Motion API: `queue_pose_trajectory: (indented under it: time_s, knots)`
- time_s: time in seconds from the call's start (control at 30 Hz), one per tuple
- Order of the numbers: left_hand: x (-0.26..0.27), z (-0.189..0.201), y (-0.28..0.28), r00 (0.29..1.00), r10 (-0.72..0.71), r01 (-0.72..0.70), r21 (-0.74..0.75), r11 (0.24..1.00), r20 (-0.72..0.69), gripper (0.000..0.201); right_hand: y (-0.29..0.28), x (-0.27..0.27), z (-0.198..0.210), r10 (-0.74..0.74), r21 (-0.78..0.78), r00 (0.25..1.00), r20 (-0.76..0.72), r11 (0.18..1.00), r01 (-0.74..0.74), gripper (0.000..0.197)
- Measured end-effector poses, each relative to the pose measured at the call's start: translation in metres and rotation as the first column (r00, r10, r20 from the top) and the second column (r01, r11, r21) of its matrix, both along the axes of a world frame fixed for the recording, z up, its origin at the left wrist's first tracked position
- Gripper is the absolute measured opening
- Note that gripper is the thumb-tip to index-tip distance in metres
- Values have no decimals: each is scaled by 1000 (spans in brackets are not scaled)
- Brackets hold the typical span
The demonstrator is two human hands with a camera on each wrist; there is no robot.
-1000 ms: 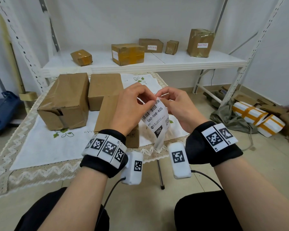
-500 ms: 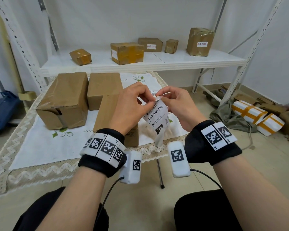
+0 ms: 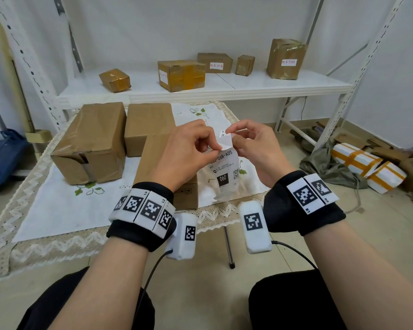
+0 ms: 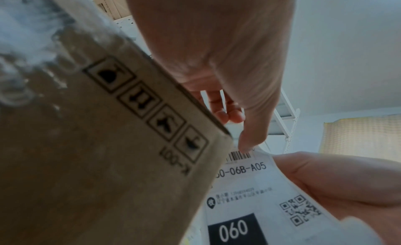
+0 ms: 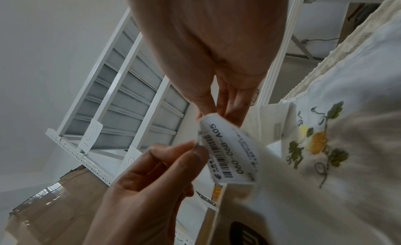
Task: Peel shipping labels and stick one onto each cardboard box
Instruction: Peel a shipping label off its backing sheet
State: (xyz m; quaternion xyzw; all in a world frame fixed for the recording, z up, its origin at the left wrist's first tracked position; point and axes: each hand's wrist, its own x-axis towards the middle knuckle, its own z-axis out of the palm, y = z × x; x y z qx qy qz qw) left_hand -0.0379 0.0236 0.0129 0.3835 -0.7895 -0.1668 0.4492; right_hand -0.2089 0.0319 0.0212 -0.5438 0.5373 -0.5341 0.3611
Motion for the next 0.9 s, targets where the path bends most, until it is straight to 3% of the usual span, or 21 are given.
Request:
queue_pose_trajectory:
  time_s: [0.9]
  knots:
    - [9,6,4,997,-18,14,59,998,69,12,-3,0,-1,-62,-5,997,40,998,62,18]
